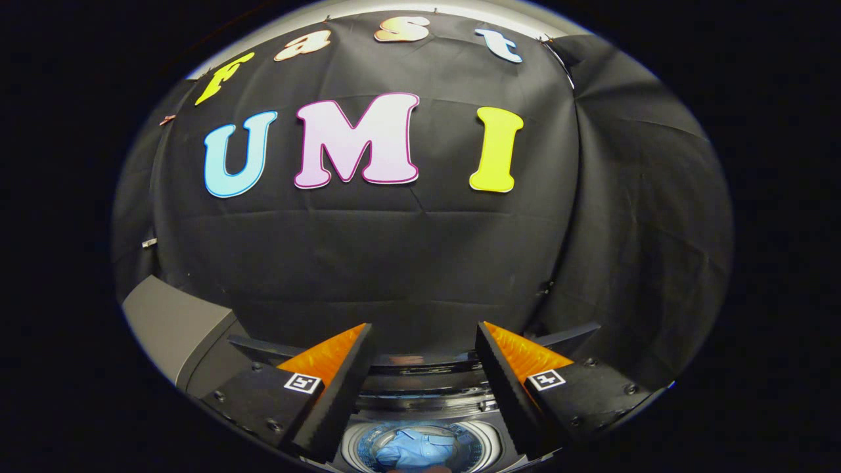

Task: Put the clothes into the washing machine and then close the washing machine lid.

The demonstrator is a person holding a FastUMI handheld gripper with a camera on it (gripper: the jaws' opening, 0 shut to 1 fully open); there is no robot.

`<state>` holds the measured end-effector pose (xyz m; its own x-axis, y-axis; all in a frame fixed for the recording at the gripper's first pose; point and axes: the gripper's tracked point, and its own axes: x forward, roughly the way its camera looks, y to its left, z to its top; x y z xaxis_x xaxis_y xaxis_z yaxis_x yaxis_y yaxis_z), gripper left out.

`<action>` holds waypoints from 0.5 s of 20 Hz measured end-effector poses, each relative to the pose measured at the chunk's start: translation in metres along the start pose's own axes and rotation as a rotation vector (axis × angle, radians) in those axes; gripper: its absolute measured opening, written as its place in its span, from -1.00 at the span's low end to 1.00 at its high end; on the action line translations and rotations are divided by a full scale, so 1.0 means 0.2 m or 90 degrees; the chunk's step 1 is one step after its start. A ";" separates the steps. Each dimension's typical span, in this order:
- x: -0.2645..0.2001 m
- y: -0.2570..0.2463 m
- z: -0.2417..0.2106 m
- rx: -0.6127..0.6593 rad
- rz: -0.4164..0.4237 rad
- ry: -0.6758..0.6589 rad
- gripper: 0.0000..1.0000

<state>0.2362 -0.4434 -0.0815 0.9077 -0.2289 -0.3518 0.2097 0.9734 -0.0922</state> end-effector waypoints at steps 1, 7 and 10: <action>-0.03 0.00 -0.01 0.003 0.001 -0.002 0.96; -0.26 -0.02 -0.12 0.011 -0.001 -0.003 0.96; -0.37 -0.03 -0.21 0.018 -0.011 -0.015 0.96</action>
<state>0.1528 -0.4317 -0.0939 0.9121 -0.2451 -0.3287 0.2350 0.9694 -0.0707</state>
